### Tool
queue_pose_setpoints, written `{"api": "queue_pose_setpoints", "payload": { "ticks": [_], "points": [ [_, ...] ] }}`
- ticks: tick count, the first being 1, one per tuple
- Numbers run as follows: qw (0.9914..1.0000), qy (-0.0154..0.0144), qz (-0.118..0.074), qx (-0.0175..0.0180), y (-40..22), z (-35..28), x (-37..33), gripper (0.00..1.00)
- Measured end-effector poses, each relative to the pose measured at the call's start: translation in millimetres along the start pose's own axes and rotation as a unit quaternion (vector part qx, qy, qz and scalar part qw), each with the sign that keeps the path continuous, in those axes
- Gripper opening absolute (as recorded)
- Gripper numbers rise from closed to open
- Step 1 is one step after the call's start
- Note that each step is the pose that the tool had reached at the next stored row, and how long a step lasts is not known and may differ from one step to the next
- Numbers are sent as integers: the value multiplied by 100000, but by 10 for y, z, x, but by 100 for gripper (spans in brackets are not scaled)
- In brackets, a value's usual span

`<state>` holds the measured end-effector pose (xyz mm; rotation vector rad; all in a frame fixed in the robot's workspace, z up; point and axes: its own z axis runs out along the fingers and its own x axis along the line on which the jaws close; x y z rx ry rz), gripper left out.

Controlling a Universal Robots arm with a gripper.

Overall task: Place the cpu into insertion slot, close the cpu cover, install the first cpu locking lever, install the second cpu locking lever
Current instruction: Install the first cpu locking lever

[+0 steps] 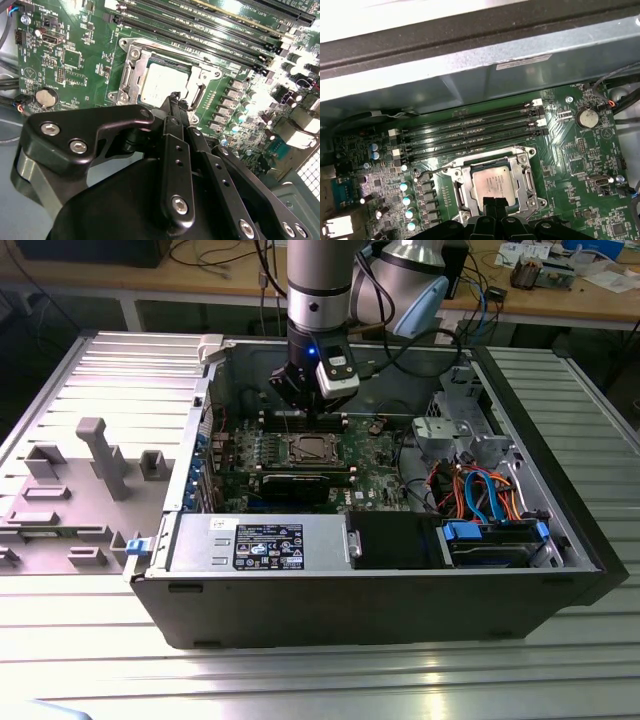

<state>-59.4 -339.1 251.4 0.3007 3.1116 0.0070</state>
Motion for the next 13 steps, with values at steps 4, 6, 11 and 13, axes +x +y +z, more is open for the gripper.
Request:
{"api": "queue_pose_setpoints", "payload": {
  "ticks": [4, 6, 11, 13],
  "points": [
    [99960, 17, -2818, -44, 0, 0, 0, 11],
    [99946, 22, -3274, -49, -1, 0, 0, 11],
    [99914, 26, -4137, -62, -1, 0, -1, 11],
    [99903, 27, -4409, -66, -1, 0, 0, 11]
  ]
}}
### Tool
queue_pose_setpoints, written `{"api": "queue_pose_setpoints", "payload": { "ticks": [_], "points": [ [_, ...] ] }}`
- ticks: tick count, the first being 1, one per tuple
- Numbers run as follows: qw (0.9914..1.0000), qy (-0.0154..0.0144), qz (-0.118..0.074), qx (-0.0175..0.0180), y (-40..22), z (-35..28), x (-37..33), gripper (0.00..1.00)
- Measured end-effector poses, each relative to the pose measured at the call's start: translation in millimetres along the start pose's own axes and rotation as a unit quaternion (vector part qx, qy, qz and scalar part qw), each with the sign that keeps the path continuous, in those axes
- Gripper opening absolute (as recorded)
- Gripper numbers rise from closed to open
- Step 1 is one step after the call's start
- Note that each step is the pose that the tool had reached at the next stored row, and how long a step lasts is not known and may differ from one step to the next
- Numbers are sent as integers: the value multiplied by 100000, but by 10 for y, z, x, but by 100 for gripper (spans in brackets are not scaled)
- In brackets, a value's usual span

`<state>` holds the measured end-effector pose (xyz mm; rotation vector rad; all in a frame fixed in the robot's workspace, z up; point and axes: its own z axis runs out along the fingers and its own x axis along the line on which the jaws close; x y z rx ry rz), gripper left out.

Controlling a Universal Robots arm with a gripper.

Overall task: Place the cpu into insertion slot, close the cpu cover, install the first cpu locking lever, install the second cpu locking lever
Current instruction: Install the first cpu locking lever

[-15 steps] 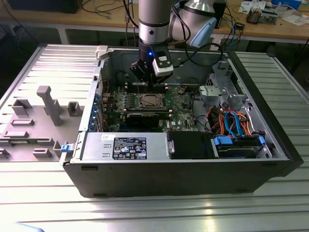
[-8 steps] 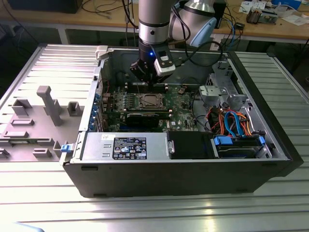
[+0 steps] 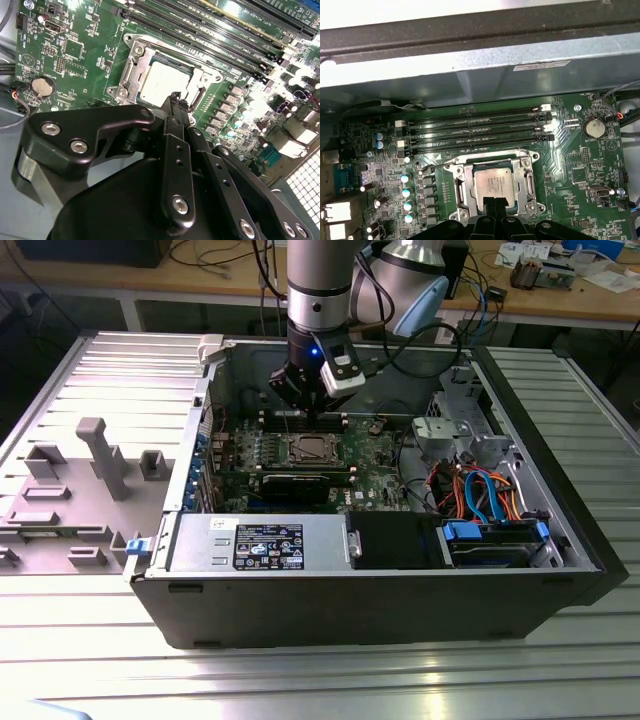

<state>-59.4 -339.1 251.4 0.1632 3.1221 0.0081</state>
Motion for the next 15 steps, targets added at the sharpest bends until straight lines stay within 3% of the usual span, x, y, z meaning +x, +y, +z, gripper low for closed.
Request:
{"api": "queue_pose_setpoints", "payload": {
  "ticks": [15],
  "points": [
    [99989, 12, -1452, -21, 0, 0, 0, 11]
  ]
}}
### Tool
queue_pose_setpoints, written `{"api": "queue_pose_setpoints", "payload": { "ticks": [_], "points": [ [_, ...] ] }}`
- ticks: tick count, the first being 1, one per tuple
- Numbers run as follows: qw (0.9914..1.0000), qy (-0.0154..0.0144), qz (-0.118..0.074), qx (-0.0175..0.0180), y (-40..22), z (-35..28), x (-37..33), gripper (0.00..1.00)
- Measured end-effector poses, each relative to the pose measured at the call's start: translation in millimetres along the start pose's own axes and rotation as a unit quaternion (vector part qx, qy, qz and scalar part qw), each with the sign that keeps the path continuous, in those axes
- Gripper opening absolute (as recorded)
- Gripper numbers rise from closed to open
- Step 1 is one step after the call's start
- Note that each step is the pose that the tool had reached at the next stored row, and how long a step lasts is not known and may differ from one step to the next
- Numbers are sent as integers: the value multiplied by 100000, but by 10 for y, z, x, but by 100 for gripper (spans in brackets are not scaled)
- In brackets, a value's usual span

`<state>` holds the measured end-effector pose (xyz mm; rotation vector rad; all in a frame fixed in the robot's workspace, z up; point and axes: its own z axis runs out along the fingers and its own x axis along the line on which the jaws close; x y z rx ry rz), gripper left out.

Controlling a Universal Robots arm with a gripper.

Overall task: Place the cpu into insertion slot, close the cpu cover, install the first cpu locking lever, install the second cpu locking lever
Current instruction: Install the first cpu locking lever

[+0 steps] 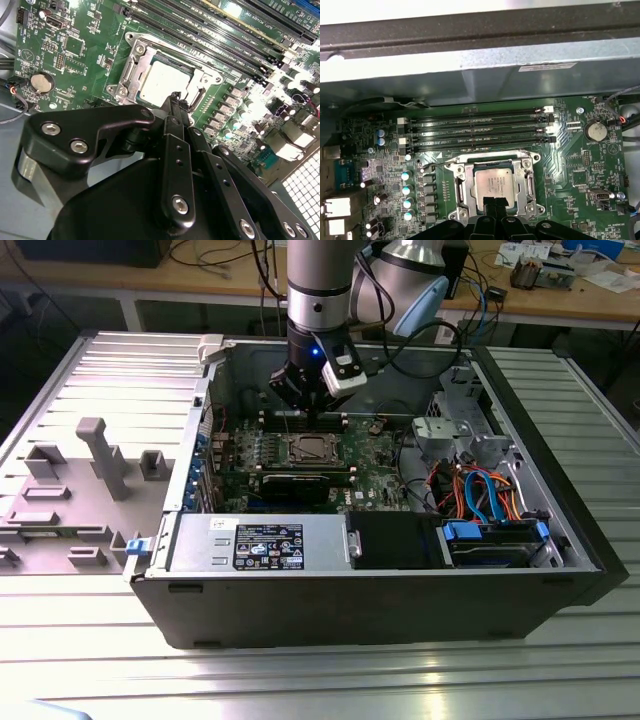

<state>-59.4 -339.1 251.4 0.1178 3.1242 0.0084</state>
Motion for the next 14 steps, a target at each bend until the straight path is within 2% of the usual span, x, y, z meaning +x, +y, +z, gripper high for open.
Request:
{"api": "queue_pose_setpoints", "payload": {
  "ticks": [14],
  "points": [
    [99996, 3, -909, -15, 0, 0, 0, 11]
  ]
}}
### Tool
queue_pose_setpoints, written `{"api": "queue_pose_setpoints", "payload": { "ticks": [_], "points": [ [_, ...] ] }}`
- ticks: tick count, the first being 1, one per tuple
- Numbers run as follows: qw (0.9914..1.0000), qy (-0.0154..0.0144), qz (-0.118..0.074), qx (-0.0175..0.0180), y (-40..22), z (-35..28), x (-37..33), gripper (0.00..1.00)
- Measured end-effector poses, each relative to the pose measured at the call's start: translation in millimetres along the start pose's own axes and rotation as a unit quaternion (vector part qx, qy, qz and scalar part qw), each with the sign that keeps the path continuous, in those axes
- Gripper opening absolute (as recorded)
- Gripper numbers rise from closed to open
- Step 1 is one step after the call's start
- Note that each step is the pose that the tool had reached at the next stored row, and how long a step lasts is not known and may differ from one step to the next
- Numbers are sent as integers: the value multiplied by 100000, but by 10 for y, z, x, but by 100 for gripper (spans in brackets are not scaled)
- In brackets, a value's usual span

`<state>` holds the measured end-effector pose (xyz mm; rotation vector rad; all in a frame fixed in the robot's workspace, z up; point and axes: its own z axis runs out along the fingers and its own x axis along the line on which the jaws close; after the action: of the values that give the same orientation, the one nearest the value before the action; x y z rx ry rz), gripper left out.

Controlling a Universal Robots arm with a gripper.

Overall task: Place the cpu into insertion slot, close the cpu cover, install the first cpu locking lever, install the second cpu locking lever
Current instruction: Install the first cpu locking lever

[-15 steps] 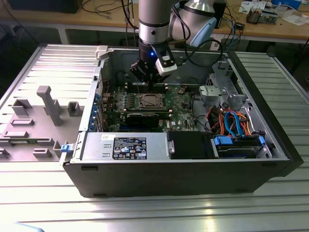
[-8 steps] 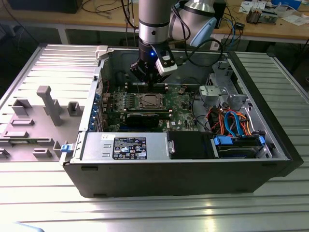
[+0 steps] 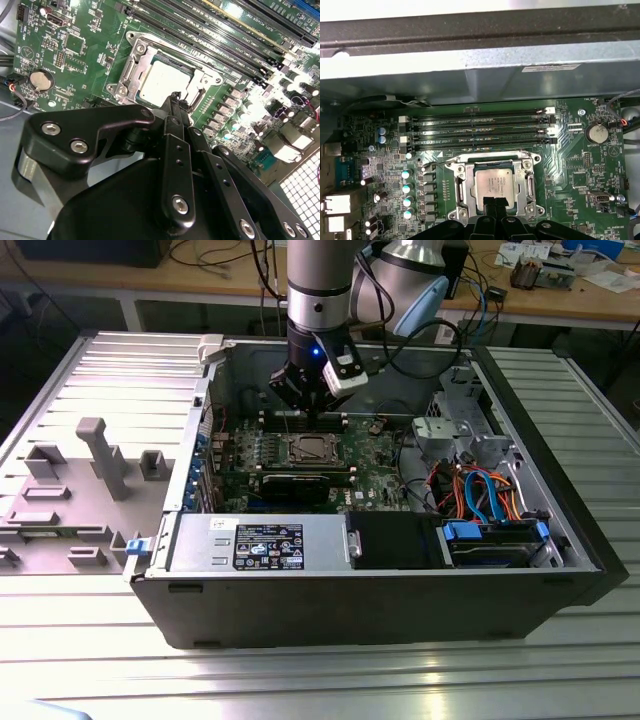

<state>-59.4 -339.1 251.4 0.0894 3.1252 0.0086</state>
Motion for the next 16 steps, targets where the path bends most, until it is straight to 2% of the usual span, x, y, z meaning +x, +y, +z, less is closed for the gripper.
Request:
{"api": "queue_pose_setpoints", "payload": {
  "ticks": [16],
  "points": [
    [99995, 6, -980, -16, 0, 0, 0, 11]
  ]
}}
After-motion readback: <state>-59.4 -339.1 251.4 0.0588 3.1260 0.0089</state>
